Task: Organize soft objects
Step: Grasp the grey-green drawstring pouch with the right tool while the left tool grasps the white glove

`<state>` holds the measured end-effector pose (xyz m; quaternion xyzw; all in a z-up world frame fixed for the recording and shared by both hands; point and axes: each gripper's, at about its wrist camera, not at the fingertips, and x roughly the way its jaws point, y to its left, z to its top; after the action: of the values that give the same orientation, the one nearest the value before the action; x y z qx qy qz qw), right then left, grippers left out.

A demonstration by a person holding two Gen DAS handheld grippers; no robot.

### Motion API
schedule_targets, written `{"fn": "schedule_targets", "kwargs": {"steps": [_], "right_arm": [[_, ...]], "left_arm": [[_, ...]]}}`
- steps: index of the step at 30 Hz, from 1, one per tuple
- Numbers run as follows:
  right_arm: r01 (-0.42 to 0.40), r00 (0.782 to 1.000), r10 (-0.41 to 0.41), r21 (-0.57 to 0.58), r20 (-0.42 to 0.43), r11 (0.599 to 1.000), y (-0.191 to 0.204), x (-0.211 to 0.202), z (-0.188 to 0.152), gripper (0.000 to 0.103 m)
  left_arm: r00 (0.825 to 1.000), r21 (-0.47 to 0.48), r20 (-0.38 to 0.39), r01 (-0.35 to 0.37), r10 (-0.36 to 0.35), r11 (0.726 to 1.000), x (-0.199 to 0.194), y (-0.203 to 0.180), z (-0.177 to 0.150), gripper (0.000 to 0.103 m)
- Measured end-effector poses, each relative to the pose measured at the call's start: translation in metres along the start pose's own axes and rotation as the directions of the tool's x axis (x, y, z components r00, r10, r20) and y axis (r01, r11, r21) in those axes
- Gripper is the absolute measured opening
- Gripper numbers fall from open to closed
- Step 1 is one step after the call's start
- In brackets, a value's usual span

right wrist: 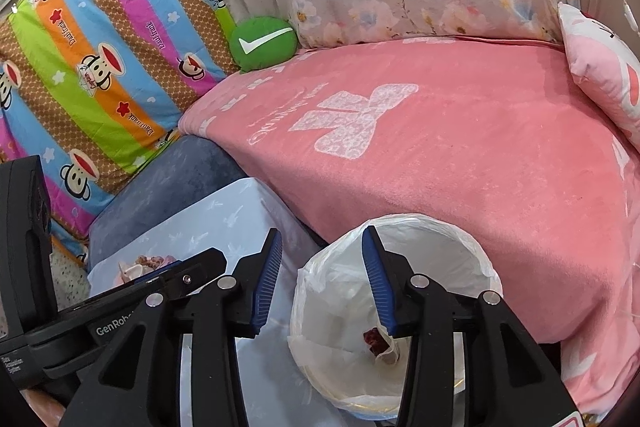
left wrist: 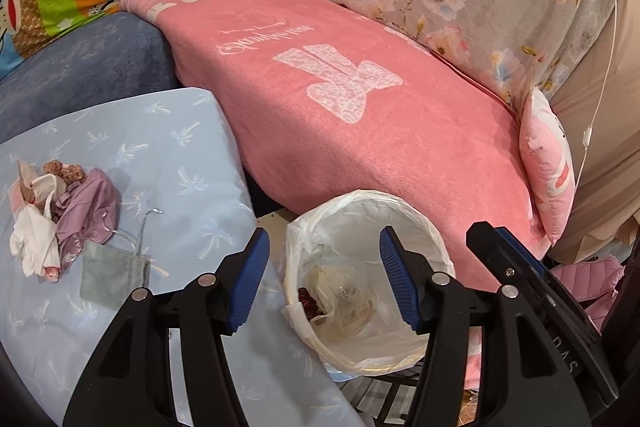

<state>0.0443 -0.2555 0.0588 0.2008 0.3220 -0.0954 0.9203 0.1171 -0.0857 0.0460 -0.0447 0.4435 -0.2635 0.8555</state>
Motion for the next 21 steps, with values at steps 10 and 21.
{"fn": "schedule_targets", "kwargs": {"steps": [10, 21], "right_arm": [[-0.042, 0.998, 0.039, -0.053, -0.057, 0.998, 0.040, 0.018, -0.018, 0.047], [-0.089, 0.988, 0.073, -0.111, -0.138, 0.990, 0.092, 0.044, -0.045, 0.049]], "left_arm": [[0.994, -0.052, 0.042, -0.097, 0.099, 0.994, -0.015, 0.045, -0.007, 0.070], [0.967, -0.153, 0.063, -0.233, 0.245, 0.960, -0.036, 0.117, -0.018, 0.081]]}}
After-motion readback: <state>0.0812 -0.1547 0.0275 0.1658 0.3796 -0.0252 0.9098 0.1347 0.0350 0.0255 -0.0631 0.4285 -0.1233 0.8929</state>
